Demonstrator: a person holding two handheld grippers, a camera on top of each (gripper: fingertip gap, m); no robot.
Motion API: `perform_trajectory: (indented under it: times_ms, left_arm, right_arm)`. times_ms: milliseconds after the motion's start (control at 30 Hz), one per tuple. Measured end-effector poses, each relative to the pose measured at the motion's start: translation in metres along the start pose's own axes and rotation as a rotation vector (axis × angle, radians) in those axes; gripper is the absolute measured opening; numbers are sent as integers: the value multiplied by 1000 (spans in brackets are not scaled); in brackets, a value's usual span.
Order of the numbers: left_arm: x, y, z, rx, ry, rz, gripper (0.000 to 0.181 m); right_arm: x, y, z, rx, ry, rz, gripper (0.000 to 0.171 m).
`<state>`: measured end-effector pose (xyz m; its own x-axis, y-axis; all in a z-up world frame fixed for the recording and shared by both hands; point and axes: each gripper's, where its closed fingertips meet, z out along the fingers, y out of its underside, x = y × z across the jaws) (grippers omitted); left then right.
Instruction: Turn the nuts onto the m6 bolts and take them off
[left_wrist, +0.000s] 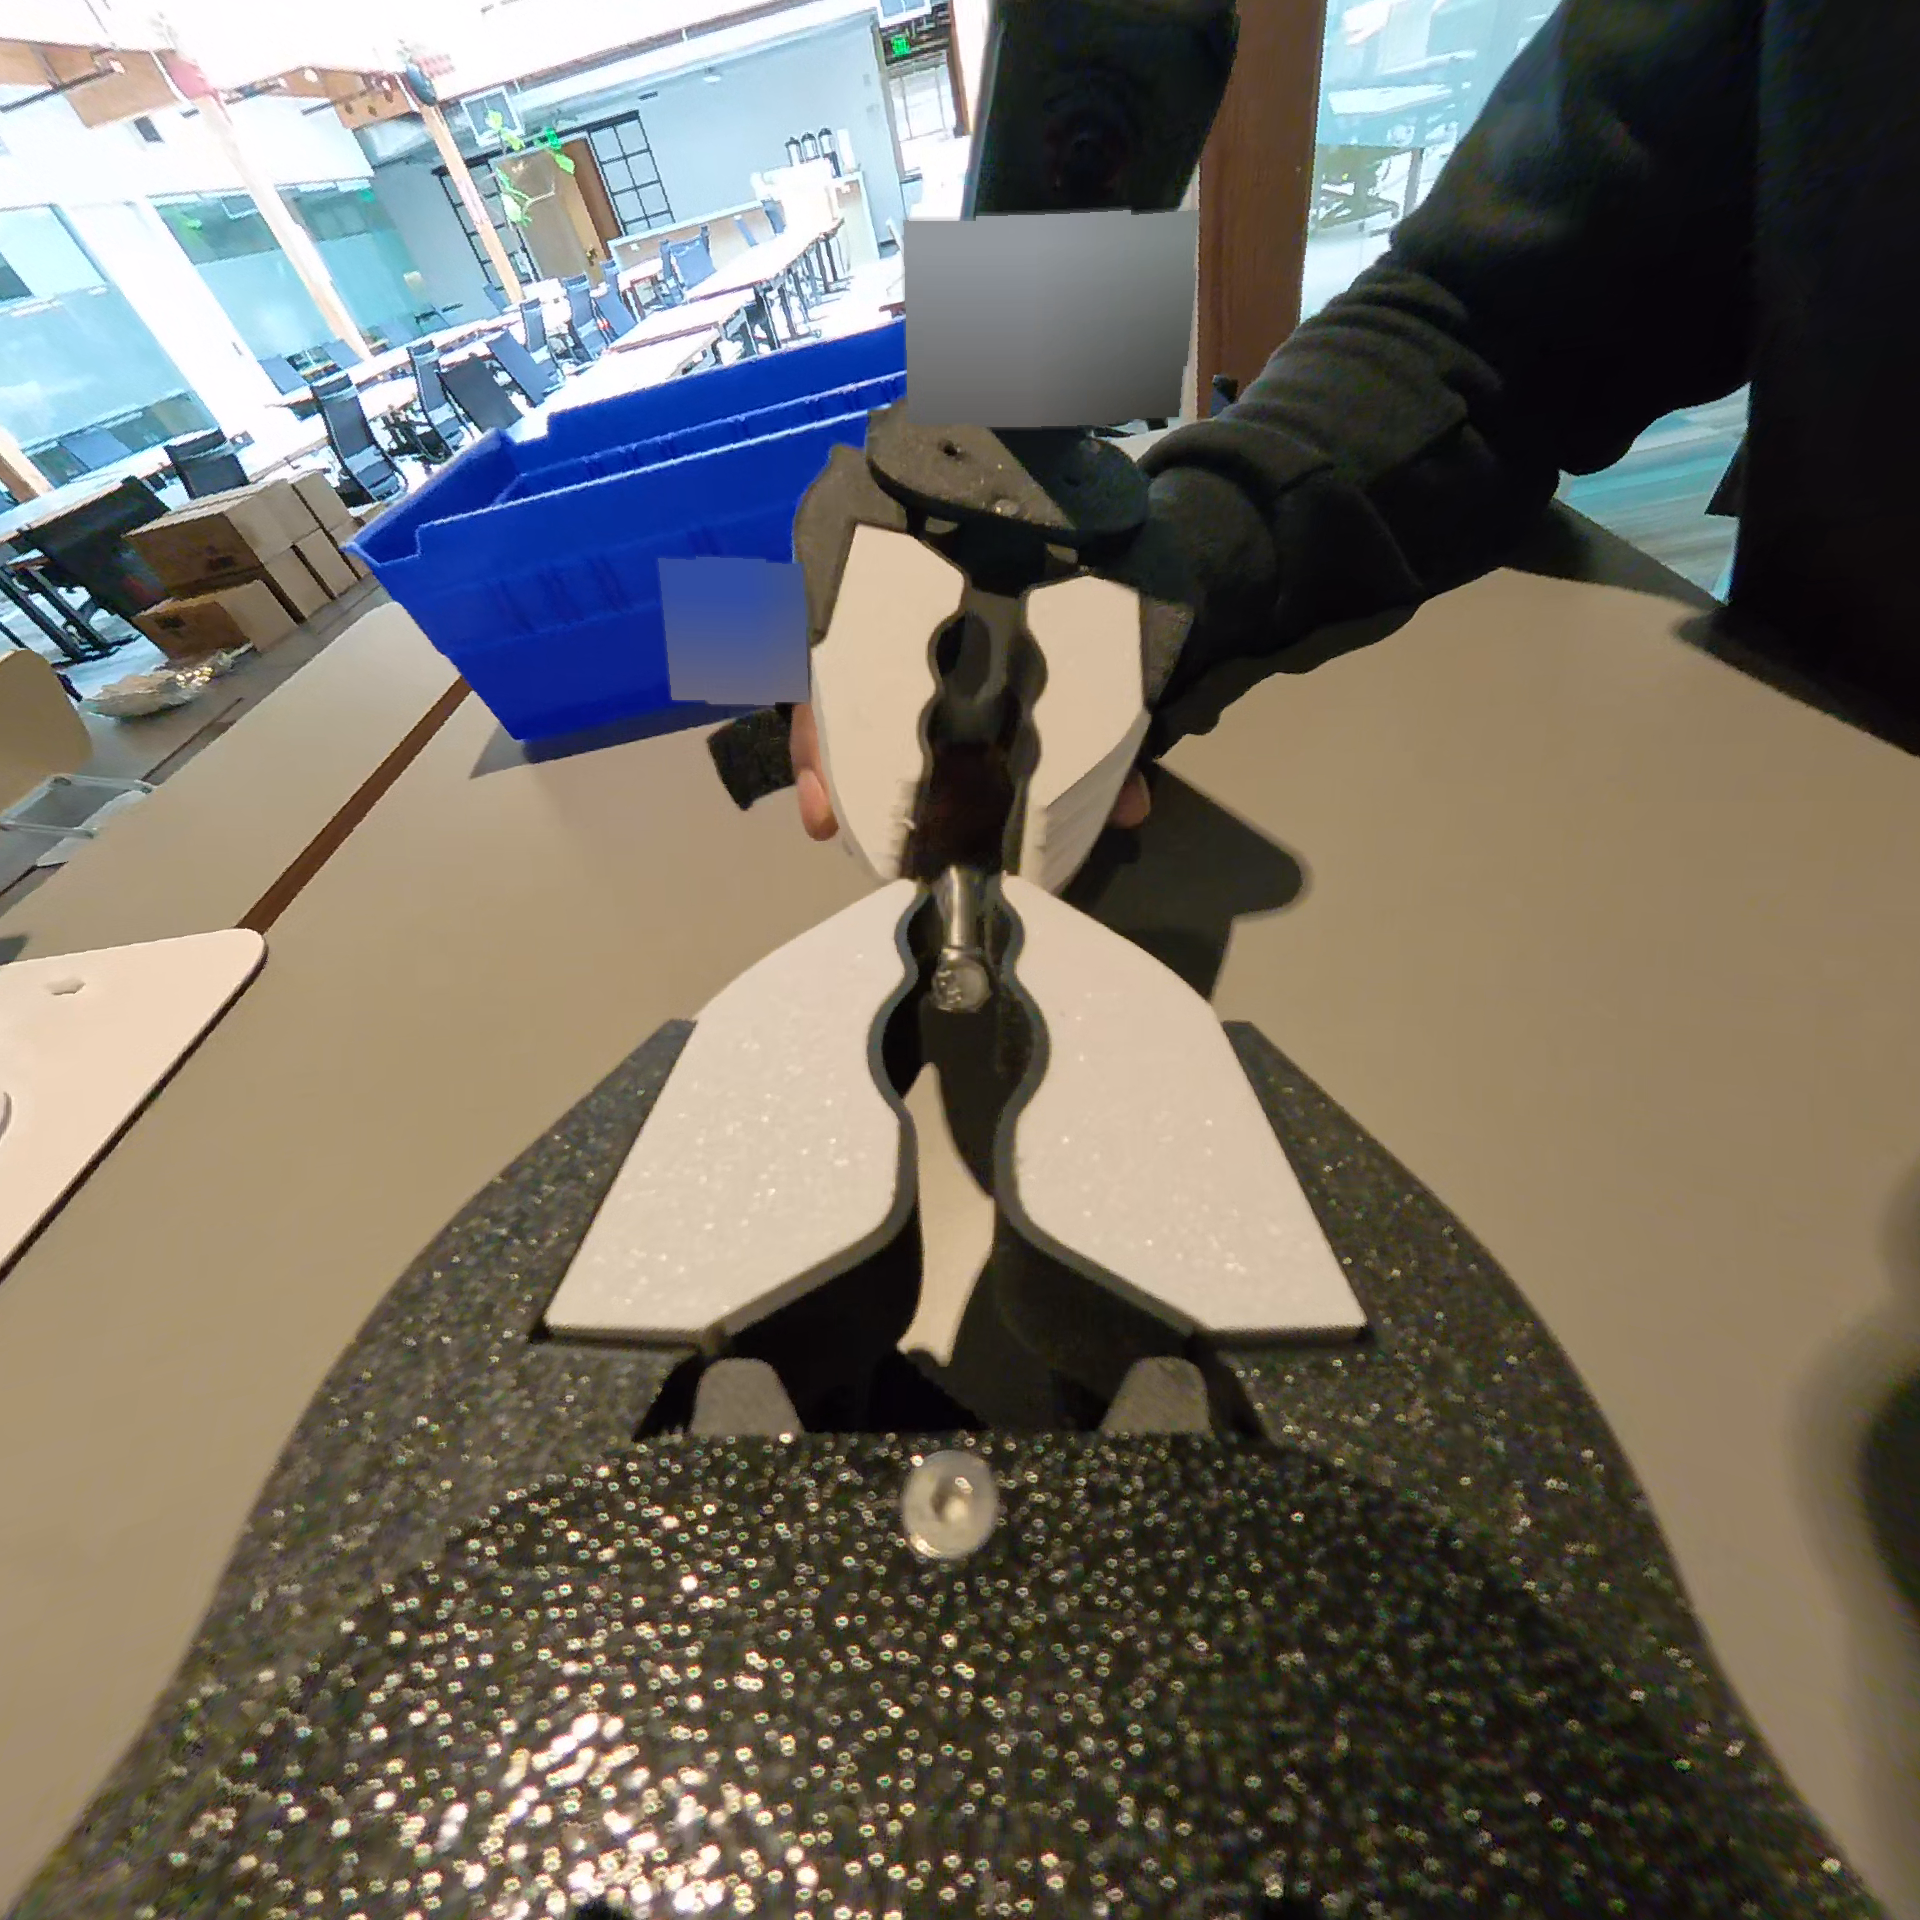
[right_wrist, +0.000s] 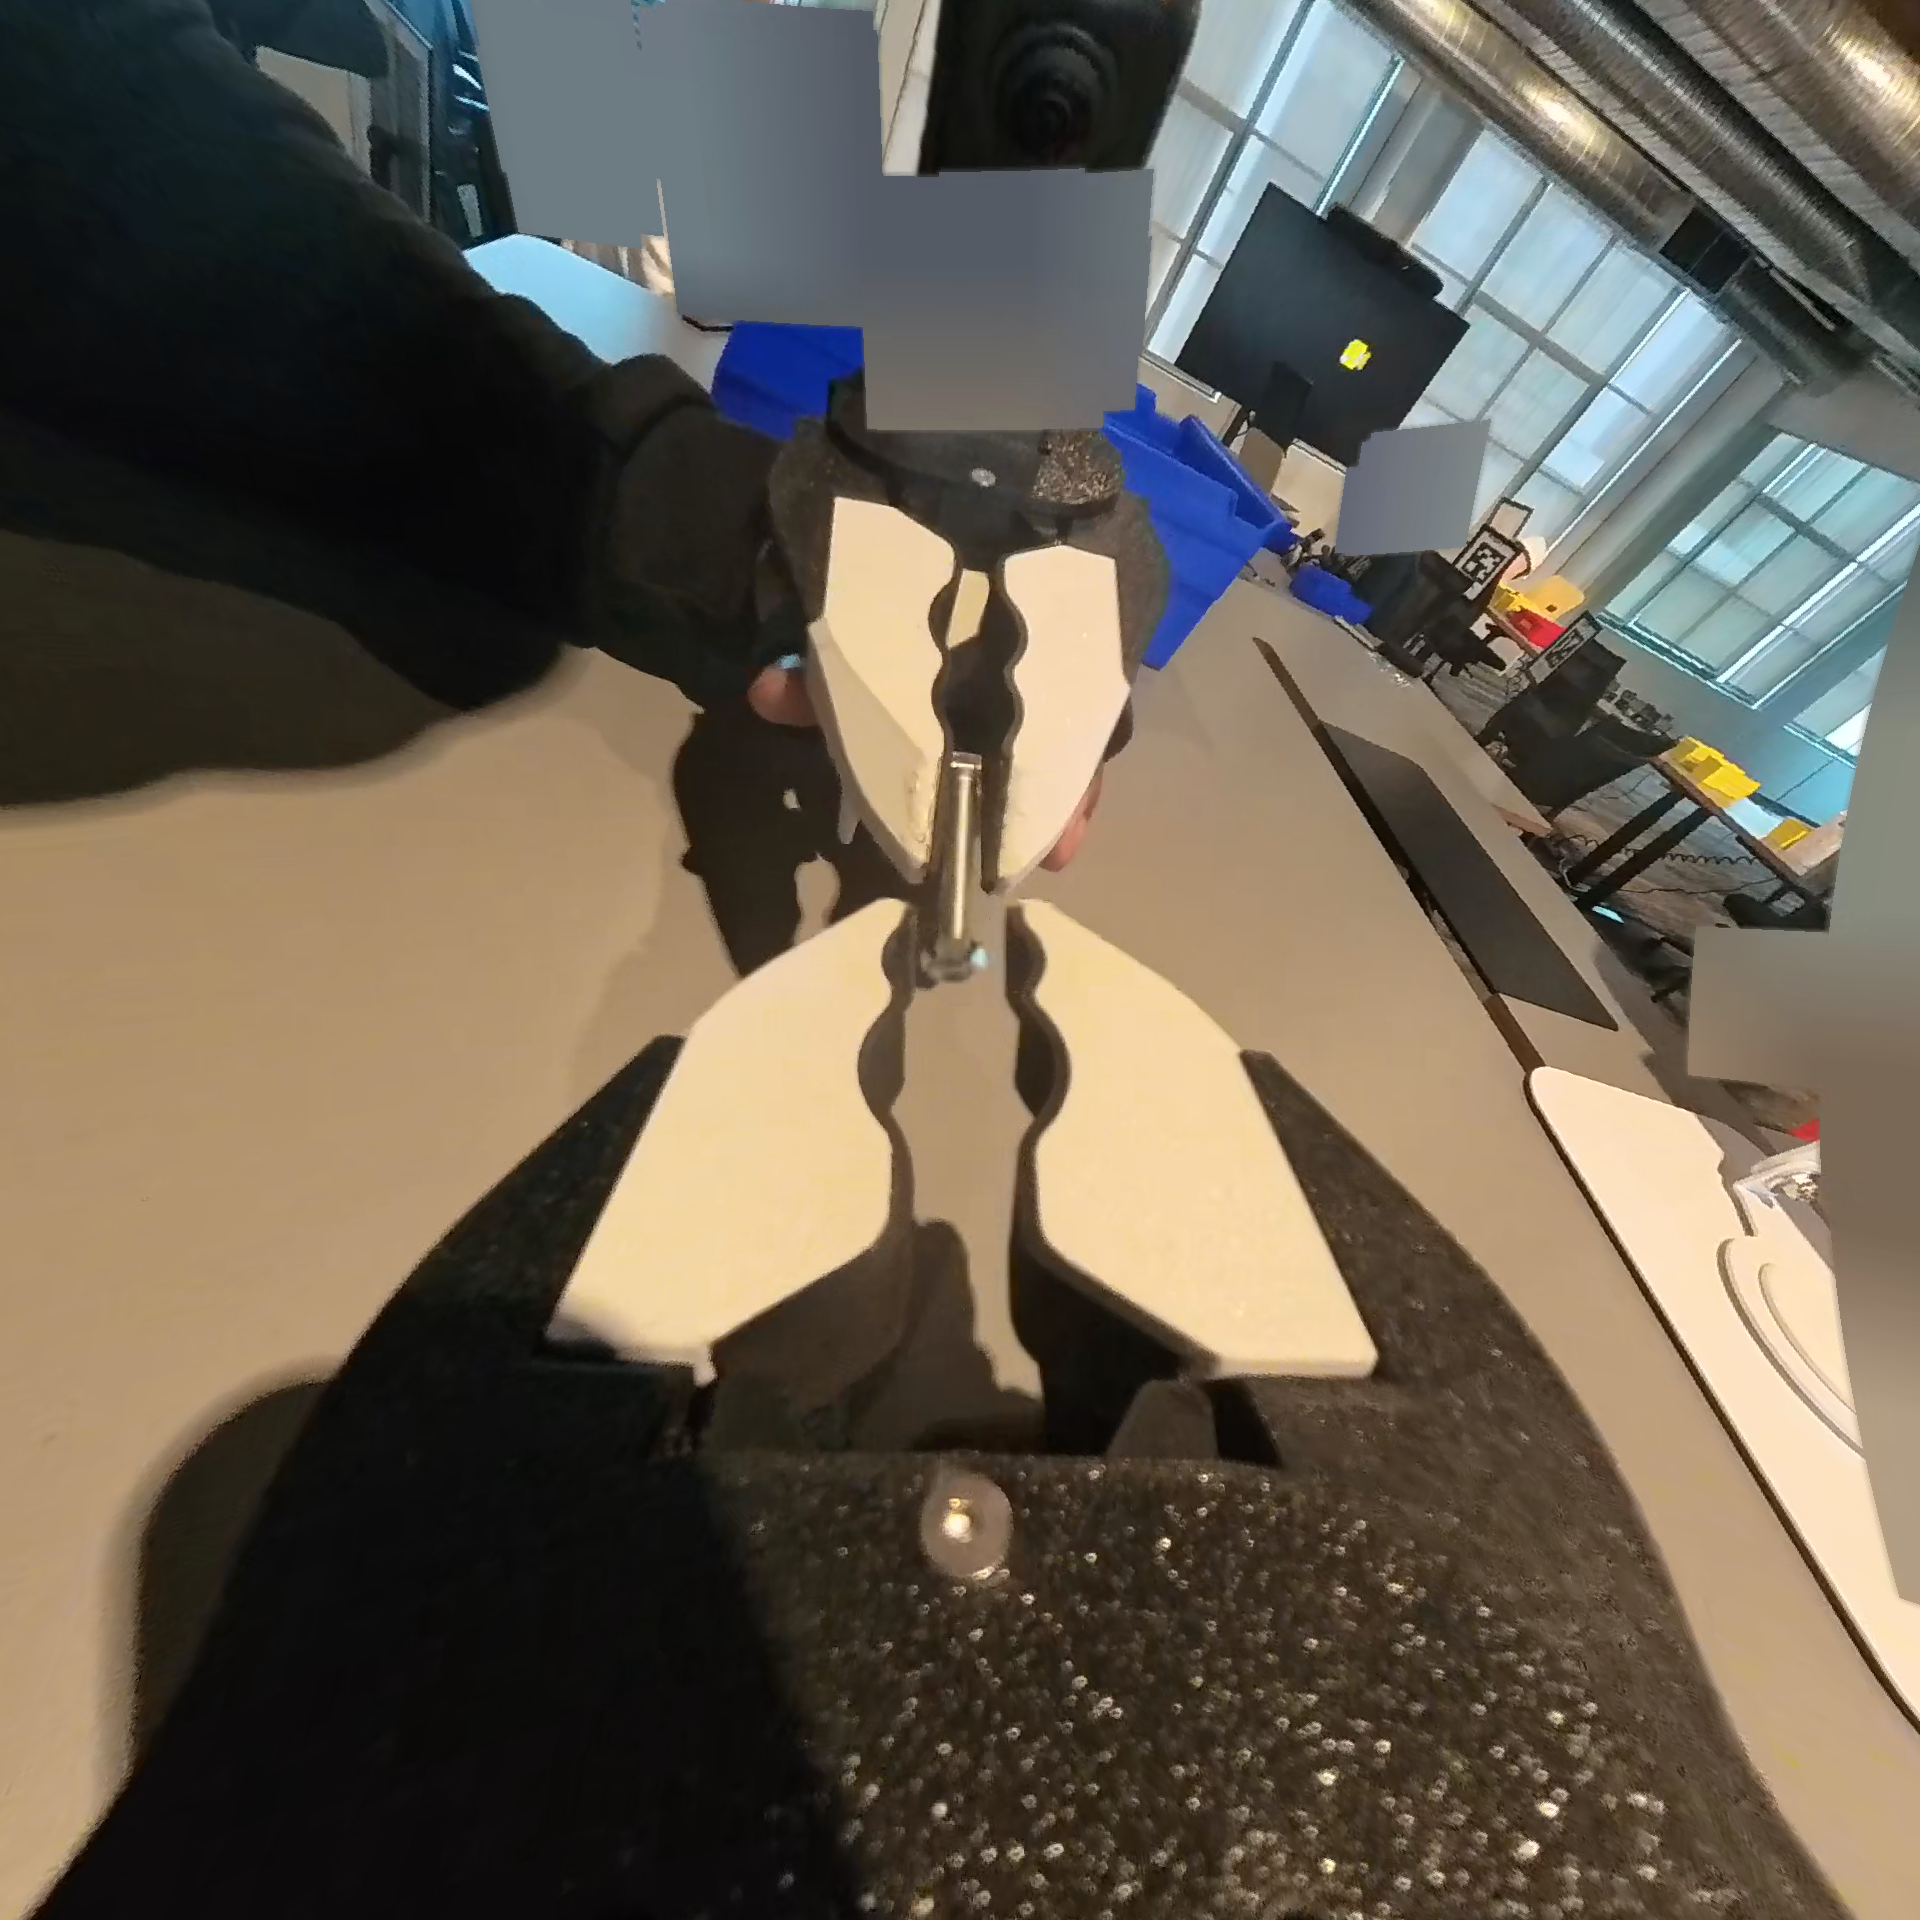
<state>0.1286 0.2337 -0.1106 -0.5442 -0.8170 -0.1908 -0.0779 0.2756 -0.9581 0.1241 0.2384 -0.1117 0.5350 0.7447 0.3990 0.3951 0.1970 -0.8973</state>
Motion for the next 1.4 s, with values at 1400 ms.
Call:
perform_trajectory:
  times_ms: [1400]
  left_arm:
    - [-13,-27,-4,201,-102,-48,9]
  right_arm:
    - [21,-10,-3,-40,293,-228,15]
